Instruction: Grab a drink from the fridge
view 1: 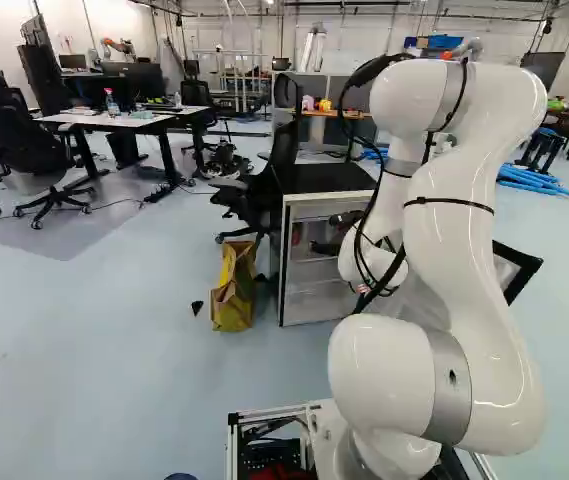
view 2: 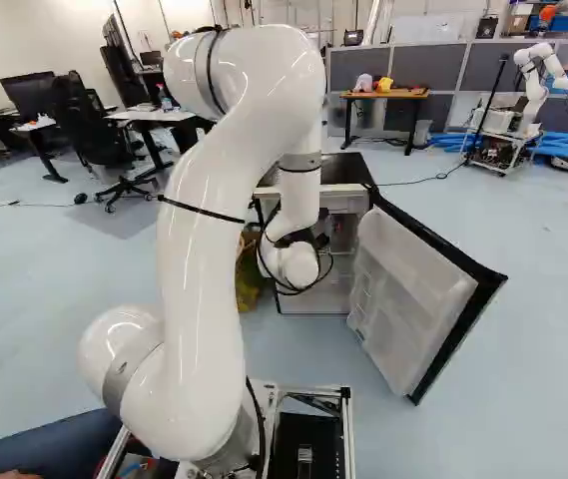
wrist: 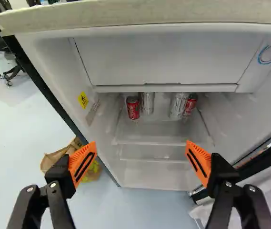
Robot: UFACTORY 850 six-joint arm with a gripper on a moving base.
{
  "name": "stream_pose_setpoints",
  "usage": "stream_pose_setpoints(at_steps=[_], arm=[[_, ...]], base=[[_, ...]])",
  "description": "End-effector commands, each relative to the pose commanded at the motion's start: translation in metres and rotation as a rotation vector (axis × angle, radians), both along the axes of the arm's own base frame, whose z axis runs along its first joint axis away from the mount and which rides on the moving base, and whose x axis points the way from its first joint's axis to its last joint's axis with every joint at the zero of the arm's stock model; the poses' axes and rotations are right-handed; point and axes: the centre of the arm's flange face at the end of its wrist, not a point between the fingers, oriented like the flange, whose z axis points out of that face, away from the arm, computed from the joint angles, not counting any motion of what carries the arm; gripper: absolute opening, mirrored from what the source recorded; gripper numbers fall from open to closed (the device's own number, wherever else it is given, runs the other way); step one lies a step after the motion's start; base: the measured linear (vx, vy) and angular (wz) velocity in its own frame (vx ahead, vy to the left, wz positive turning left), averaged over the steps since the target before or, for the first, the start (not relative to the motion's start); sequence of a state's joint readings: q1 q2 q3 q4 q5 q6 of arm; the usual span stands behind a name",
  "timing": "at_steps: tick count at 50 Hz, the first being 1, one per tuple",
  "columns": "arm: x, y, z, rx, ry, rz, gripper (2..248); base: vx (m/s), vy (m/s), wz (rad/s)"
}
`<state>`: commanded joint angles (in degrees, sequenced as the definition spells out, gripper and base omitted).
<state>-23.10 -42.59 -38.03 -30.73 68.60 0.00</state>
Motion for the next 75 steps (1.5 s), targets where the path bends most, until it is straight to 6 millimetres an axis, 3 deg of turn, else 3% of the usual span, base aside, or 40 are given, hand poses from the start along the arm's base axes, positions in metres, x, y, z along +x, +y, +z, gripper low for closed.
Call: stream_pose_setpoints(at_steps=[56, 75], arm=[[0.102, -0.042, -0.096, -0.022, -0.066, 0.132, 247], [0.129, -0.046, -0.129, -0.032, -0.087, 0.145, 247]], base=[[0.0, 0.0, 0.0], [0.0, 0.0, 0.0]])
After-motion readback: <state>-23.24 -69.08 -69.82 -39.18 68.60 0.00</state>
